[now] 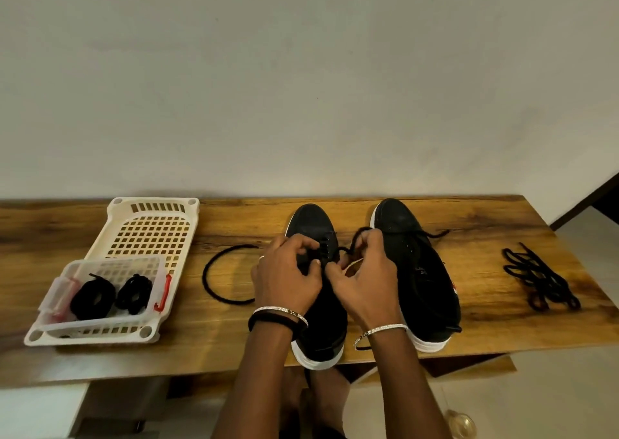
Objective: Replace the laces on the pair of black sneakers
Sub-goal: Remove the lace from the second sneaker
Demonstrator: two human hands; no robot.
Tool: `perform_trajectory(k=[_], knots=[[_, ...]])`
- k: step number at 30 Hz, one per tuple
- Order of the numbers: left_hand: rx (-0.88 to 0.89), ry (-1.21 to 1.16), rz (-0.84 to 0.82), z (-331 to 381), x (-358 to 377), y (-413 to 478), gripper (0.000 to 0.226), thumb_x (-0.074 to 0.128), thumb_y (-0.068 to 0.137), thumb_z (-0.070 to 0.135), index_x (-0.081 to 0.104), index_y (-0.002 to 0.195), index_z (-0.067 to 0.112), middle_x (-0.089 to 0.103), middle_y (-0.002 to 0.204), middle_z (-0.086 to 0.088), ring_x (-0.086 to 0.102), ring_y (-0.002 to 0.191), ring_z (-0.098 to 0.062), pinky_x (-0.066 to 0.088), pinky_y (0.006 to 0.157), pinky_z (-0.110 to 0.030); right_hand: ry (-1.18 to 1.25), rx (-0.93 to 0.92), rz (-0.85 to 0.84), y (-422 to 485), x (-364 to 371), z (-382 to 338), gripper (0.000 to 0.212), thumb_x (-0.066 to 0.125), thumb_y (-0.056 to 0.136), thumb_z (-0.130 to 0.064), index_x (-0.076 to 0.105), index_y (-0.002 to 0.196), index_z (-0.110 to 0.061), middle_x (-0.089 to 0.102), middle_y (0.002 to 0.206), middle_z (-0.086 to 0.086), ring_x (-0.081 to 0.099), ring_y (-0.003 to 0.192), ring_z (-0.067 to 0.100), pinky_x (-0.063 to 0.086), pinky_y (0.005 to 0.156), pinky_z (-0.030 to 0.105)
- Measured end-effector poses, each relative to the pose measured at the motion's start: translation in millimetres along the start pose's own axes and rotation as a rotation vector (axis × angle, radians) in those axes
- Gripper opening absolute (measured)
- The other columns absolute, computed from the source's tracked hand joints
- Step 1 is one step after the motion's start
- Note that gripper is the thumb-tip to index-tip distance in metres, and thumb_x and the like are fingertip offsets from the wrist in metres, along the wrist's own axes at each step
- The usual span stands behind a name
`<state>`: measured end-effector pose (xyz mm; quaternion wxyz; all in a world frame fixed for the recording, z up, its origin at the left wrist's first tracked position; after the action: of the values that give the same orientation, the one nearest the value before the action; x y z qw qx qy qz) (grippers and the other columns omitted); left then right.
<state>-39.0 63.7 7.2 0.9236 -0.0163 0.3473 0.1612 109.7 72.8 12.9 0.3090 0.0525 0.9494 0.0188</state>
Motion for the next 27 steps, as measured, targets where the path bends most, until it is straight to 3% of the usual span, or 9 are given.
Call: perform_trajectory(k=[3,9,14,17,20,23,27], knots=[[-0.023,-0.009,-0.033,-5.2,0.1,1.5,0.026,0.072,0.077,0.027,0.061,0.094,0.043,0.058,0.091,0.02,0.06,0.092,-0.009,0.053,0.083,-0.047,-0.112,-0.087,-0.117,-1.9,8.0,-4.2,0.056,0.077,0.075,-0.032,0.033,0.11,-0.033,0.06,0.088,-0.011,0.061,0.073,0.008,0.052,0.061,0.029],[-0.051,0.015,-0.096,-7.8,0.3,-0.2,0.032,0.073,0.077,0.03,0.058,0.102,0.043,0.06,0.09,0.021,0.061,0.094,-0.006,0.052,0.088,-0.048,-0.159,-0.028,-0.019,-2.0,3.5,-3.6,0.089,0.083,0.075,-0.026,0.018,0.135,-0.026,0.061,0.075,-0.011,0.064,0.073,0.01,0.052,0.064,0.027],[-0.043,-0.015,-0.043,-5.9,1.6,0.6,0.027,0.068,0.079,0.023,0.057,0.098,0.04,0.061,0.085,0.018,0.061,0.085,-0.006,0.053,0.084,-0.048,-0.036,0.069,0.064,-2.6,-3.2,4.2,0.069,0.082,0.075,-0.018,0.028,0.117,-0.026,0.066,0.07,-0.007,0.063,0.064,0.004,0.049,0.059,0.022],[-0.036,-0.02,-0.03,-6.0,2.7,0.2,0.025,0.066,0.08,0.023,0.058,0.094,0.041,0.062,0.085,0.018,0.062,0.085,-0.006,0.054,0.083,-0.048,0.092,0.174,0.072,-2.0,-3.4,14.7,0.069,0.084,0.075,-0.016,0.031,0.118,-0.023,0.069,0.073,-0.004,0.065,0.065,0.006,0.045,0.056,0.019],[0.018,0.05,-0.037,-3.7,5.7,0.5,0.024,0.066,0.08,0.026,0.059,0.095,0.042,0.06,0.091,0.017,0.06,0.09,-0.006,0.053,0.085,-0.046,0.126,0.199,0.065,-0.4,-2.3,19.0,0.064,0.085,0.074,-0.017,0.035,0.113,-0.023,0.07,0.073,-0.004,0.066,0.067,0.008,0.049,0.061,0.025],[0.052,0.219,-0.043,1.6,7.0,0.2,0.022,0.068,0.085,0.036,0.056,0.102,0.042,0.055,0.102,0.017,0.058,0.098,-0.009,0.044,0.096,-0.039,0.093,0.191,0.045,0.1,-2.3,17.5,0.052,0.086,0.073,-0.021,0.043,0.102,-0.022,0.069,0.071,-0.007,0.065,0.067,0.004,0.05,0.062,0.025],[0.11,0.333,0.054,11.7,4.1,-2.7,0.013,0.064,0.09,0.039,0.057,0.101,0.038,0.057,0.105,0.015,0.058,0.098,-0.012,0.031,0.09,-0.032,0.041,0.156,0.03,0.2,-1.9,17.1,0.031,0.086,0.073,-0.022,0.057,0.08,-0.025,0.067,0.067,-0.01,0.063,0.062,-0.001,0.047,0.058,0.015]])
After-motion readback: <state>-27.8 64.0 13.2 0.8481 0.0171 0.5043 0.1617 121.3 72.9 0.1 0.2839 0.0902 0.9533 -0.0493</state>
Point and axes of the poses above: each hand's wrist, its own y-axis towards the middle knuckle, its own x-axis out of the palm, z = x × y, the point moved 6 cm from there along y, towards the middle knuckle
